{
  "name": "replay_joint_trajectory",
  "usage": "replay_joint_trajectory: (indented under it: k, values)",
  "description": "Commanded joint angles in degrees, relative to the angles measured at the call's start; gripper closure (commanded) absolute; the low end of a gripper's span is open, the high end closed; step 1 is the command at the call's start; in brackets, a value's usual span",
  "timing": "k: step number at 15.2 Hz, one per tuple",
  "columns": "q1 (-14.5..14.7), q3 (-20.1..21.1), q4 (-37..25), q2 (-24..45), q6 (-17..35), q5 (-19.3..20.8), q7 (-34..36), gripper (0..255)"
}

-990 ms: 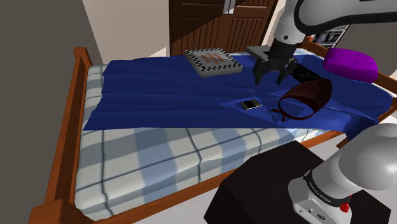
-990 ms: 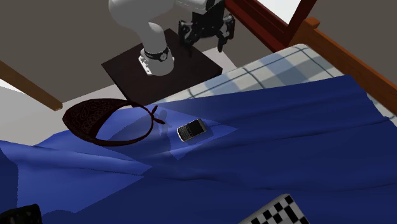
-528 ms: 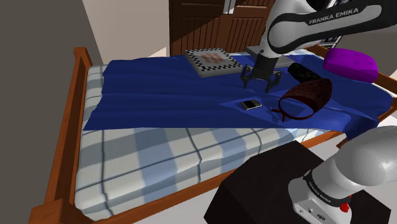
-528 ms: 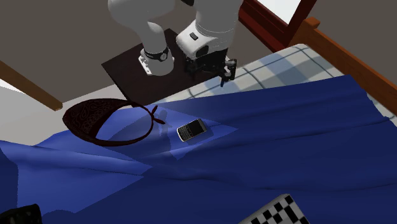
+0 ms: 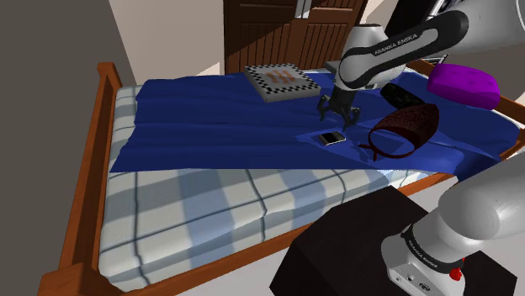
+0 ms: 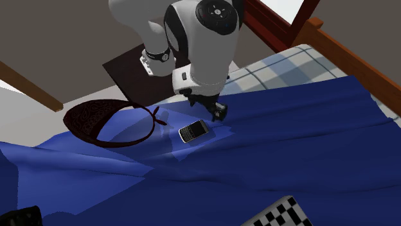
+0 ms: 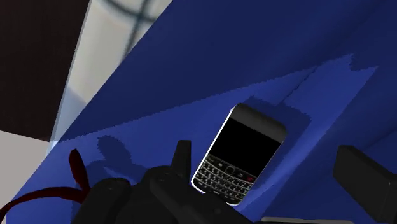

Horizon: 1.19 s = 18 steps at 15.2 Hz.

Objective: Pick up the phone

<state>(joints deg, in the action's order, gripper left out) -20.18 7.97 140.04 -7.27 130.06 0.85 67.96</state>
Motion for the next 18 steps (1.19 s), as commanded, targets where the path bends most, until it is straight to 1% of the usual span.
replay_joint_trajectory:
  k: [1, 4, 11, 13, 14, 18]
  values:
    - [-1.5, -0.5, -0.1, 3.5, 3.3, 1.0, 6.1, 0]
    - [-3.1, -1.7, -0.7, 7.9, 6.9, 2.4, 14.0, 0]
    - [-3.0, -2.0, 0.3, 12.6, 12.5, 3.6, 15.0, 0]
    - [-3.0, -2.0, 0.3, 13.0, 12.9, 3.7, 15.1, 0]
    - [-3.0, -2.0, 0.3, 13.0, 13.0, 3.7, 15.1, 255]
    - [-3.0, -2.0, 0.3, 13.0, 13.0, 3.7, 15.1, 255]
